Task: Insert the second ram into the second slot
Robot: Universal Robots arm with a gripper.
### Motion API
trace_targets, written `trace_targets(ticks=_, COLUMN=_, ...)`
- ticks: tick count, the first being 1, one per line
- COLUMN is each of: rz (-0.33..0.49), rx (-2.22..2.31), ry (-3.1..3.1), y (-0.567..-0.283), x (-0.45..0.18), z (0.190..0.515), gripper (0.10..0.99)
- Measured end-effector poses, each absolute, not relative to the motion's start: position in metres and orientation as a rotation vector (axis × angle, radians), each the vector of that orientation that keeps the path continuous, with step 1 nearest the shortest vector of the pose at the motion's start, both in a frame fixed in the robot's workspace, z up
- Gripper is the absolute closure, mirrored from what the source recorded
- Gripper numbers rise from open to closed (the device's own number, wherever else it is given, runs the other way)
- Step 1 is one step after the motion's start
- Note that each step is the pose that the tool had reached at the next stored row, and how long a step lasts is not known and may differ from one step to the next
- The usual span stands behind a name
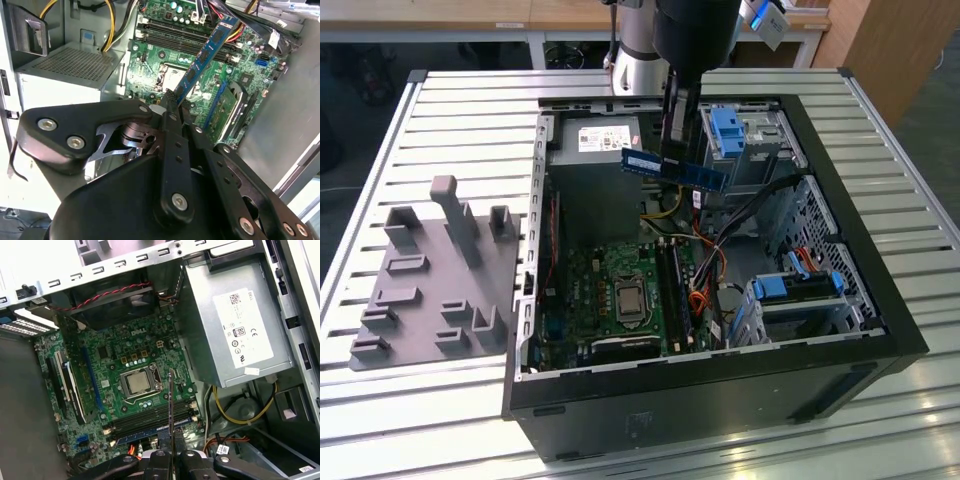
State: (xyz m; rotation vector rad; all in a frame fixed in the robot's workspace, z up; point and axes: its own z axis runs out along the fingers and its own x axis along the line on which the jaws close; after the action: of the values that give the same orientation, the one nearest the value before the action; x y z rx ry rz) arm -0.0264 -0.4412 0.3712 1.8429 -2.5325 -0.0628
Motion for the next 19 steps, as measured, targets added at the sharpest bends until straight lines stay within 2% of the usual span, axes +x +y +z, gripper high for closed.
trace_targets(ticks=19, rz=-0.063, rx=1.773, ry=-2.583, y=-0.4412, x=-0.0264, z=0.3711, gripper=0.949)
